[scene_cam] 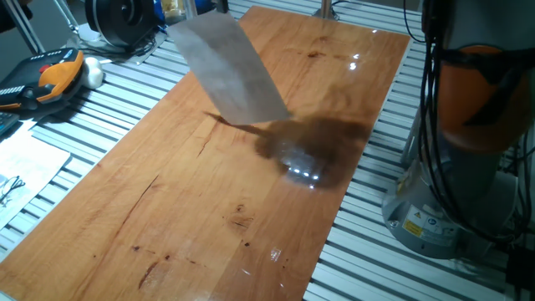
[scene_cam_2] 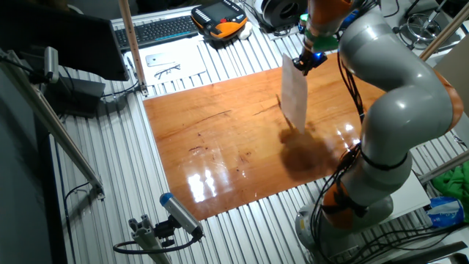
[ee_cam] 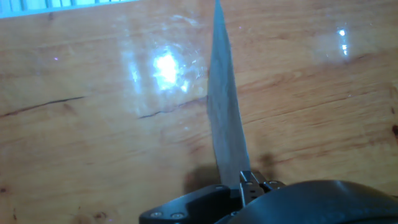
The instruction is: Flip over and spread out the paper that is laid flat on the table
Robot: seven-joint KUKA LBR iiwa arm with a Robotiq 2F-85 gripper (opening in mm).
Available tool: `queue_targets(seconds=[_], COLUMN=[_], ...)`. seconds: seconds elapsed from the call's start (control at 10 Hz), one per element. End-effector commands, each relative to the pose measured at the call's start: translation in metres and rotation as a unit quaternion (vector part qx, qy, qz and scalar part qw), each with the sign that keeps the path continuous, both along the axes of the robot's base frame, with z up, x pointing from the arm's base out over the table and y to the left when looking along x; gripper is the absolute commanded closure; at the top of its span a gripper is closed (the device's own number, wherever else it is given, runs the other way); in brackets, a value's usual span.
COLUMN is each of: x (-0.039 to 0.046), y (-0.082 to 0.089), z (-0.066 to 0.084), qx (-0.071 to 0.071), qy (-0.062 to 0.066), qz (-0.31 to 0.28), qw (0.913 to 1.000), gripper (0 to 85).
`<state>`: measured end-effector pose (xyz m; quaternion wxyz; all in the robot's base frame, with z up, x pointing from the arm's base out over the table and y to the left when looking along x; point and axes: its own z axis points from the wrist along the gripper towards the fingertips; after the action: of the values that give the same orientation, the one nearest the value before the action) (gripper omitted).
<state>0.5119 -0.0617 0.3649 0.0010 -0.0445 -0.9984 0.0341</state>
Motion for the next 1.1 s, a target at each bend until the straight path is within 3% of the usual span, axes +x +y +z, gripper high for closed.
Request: queue_targets(seconds=[0.0,0.7,1.0], x=[0.001,0.0034,0.0055], y=[-0.009,-0.068,-0.081], z=[-0.002,-0.035,-0.04], qx=[0.003,0.009,0.006], qy=[-0.002,-0.016,-0.015], qz=[0.005,0.07,0.086], qw=[1.0,0.9974,0.9961], gripper=[85.0,85.0,85.0])
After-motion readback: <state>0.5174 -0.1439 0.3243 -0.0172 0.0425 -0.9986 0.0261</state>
